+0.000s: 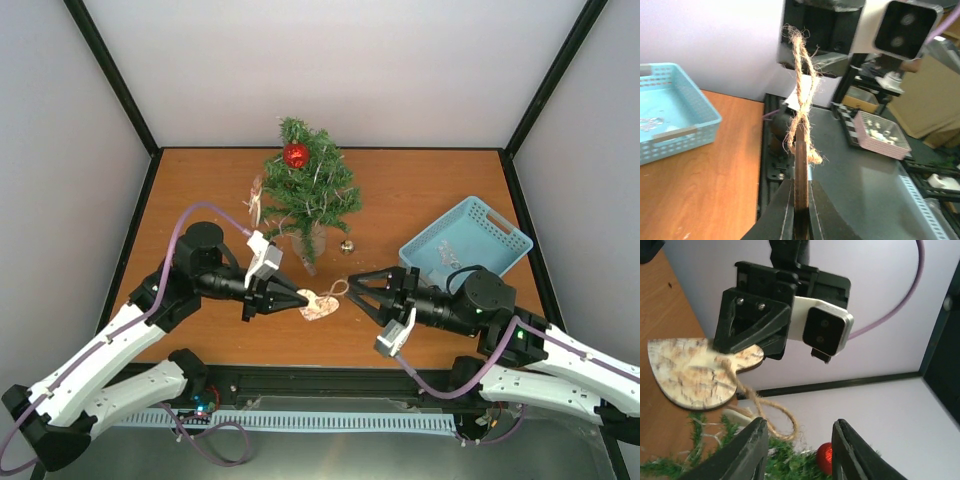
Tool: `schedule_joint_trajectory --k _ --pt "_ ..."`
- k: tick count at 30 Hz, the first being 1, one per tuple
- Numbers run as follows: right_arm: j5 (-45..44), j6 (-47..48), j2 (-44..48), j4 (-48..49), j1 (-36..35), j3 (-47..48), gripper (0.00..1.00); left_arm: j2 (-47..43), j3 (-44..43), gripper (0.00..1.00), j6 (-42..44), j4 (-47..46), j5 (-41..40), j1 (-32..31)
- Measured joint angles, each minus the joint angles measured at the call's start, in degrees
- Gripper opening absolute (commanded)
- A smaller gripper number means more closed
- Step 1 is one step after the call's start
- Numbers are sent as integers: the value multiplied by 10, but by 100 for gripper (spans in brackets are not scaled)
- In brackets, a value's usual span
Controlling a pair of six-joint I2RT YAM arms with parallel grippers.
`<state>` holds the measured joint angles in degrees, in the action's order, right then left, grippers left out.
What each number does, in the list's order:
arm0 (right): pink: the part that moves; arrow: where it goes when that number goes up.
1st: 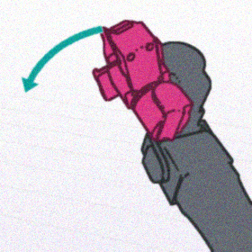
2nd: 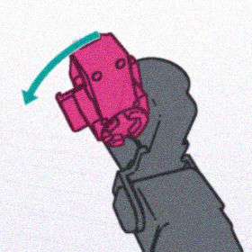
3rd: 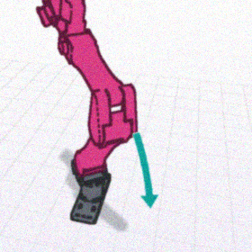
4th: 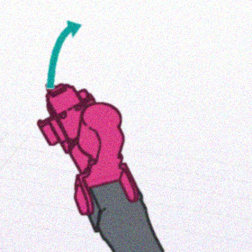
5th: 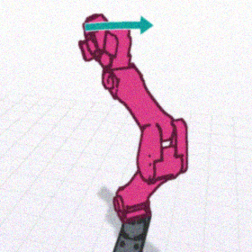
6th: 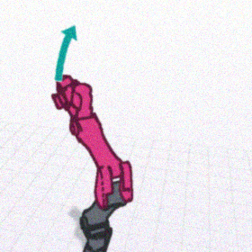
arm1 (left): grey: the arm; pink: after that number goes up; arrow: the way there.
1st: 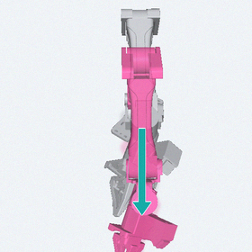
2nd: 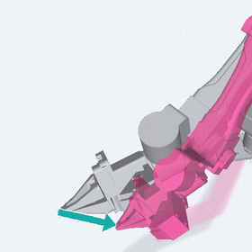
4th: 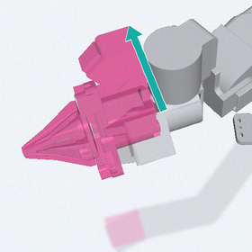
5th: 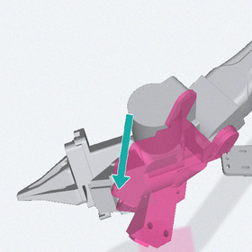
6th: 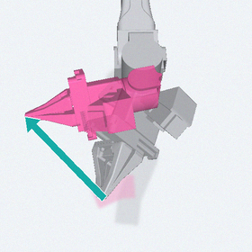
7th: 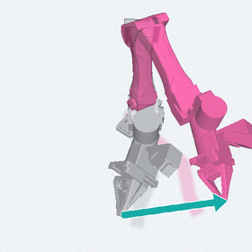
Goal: Decorate the small christmas tree
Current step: Hang the decoration item on the Christmas tree.
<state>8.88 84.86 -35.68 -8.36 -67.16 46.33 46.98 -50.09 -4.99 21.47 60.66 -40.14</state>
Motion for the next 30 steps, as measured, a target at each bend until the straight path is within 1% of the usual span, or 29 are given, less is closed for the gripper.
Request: schedule_joint_trajectory --k 3,5,9,12,13,15,16,17,24,27,30 --pt "-24 -79 12 5 0 -4 41 -3 0 1 4 0 -47 0" --pt "-47 -161 28 31 0 -26 46 -8 3 1 3 -10 -91 0" --pt "-115 -351 60 96 0 -80 54 -22 35 1 -24 -80 -183 0" --pt "-168 -463 57 121 0 -87 64 -15 53 1 -46 -126 -252 0" --pt "-188 -499 55 127 0 -87 69 -9 54 1 -50 -135 -273 0" --pt "-211 -550 55 130 0 -85 85 4 53 1 -59 -158 -316 0" --pt "-219 -572 55 131 0 -83 98 12 52 1 -63 -165 -333 0" --pt "-226 -588 56 129 0 -80 100 20 49 0 -66 -170 -345 0" --pt "-271 -663 76 111 0 -73 100 76 40 1 -118 -213 -417 0" --pt "-315 -739 84 109 0 -73 100 79 51 0 -150 -250 -440 0" --pt "-342 -819 73 97 0 -66 100 73 80 1 -188 -308 -440 0"
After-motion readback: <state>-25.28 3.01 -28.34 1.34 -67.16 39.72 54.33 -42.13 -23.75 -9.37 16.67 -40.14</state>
